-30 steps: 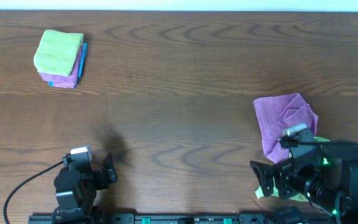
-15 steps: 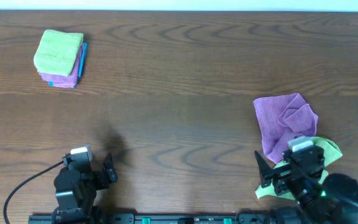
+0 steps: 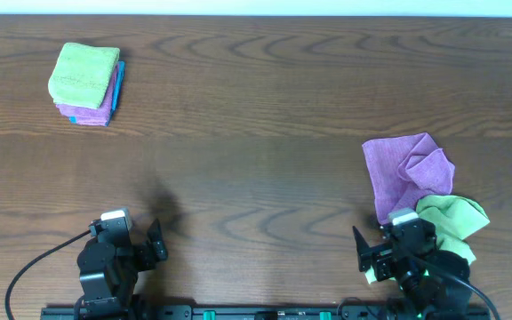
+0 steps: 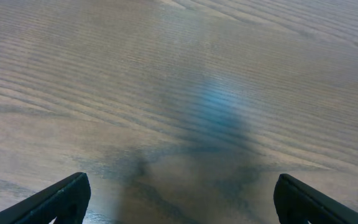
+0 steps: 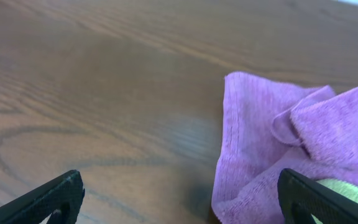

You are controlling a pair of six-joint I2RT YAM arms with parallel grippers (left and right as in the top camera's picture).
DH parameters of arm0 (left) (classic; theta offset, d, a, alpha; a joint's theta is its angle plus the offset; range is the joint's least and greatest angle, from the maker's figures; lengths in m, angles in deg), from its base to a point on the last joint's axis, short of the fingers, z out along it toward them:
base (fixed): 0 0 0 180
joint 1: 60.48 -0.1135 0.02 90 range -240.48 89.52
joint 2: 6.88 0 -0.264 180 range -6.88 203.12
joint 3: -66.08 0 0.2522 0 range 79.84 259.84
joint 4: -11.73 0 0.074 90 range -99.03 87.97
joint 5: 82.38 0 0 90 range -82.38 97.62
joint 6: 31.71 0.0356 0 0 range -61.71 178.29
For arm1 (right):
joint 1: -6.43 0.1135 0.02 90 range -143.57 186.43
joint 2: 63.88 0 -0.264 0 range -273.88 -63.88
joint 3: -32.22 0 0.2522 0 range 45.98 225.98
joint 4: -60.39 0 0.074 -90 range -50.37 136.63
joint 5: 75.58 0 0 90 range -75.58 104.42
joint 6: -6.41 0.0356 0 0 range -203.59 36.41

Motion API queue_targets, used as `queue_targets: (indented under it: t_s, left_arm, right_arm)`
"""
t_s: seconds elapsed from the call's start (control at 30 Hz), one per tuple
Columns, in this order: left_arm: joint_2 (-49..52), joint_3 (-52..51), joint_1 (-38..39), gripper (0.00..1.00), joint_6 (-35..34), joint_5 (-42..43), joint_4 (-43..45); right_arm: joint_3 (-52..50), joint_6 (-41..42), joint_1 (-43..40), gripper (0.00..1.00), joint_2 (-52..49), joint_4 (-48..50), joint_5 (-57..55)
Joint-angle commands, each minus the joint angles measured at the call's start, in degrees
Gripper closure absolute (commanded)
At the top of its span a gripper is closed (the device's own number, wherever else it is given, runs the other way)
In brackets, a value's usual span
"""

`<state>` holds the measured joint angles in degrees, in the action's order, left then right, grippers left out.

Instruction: Fold the cloth

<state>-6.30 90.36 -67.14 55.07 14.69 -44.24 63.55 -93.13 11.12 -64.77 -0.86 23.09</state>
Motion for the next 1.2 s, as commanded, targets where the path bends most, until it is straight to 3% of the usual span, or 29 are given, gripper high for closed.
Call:
queue_targets:
  t_s: [0.0,0.2,1.17]
  left_arm:
    - [-0.37,-1.03,-0.17,0.05,-0.63,-0.66,-0.79]
    - [-0.37,-1.03,-0.17,0.05,-0.61,-0.66,-0.79]
    - [-0.37,-1.03,-0.17,0.05,-0.63,-0.63,-0.79]
  right_arm:
    - [-2.05,-0.81,-0.59,0.01,0.57,0.13,-0.31]
    - [-7.15,-0.83,-0.59,0.01,0.57,0.11,-0.31]
    - [-7.15,-0.81,-0.59,0.01,0.57,0.57,-0.31]
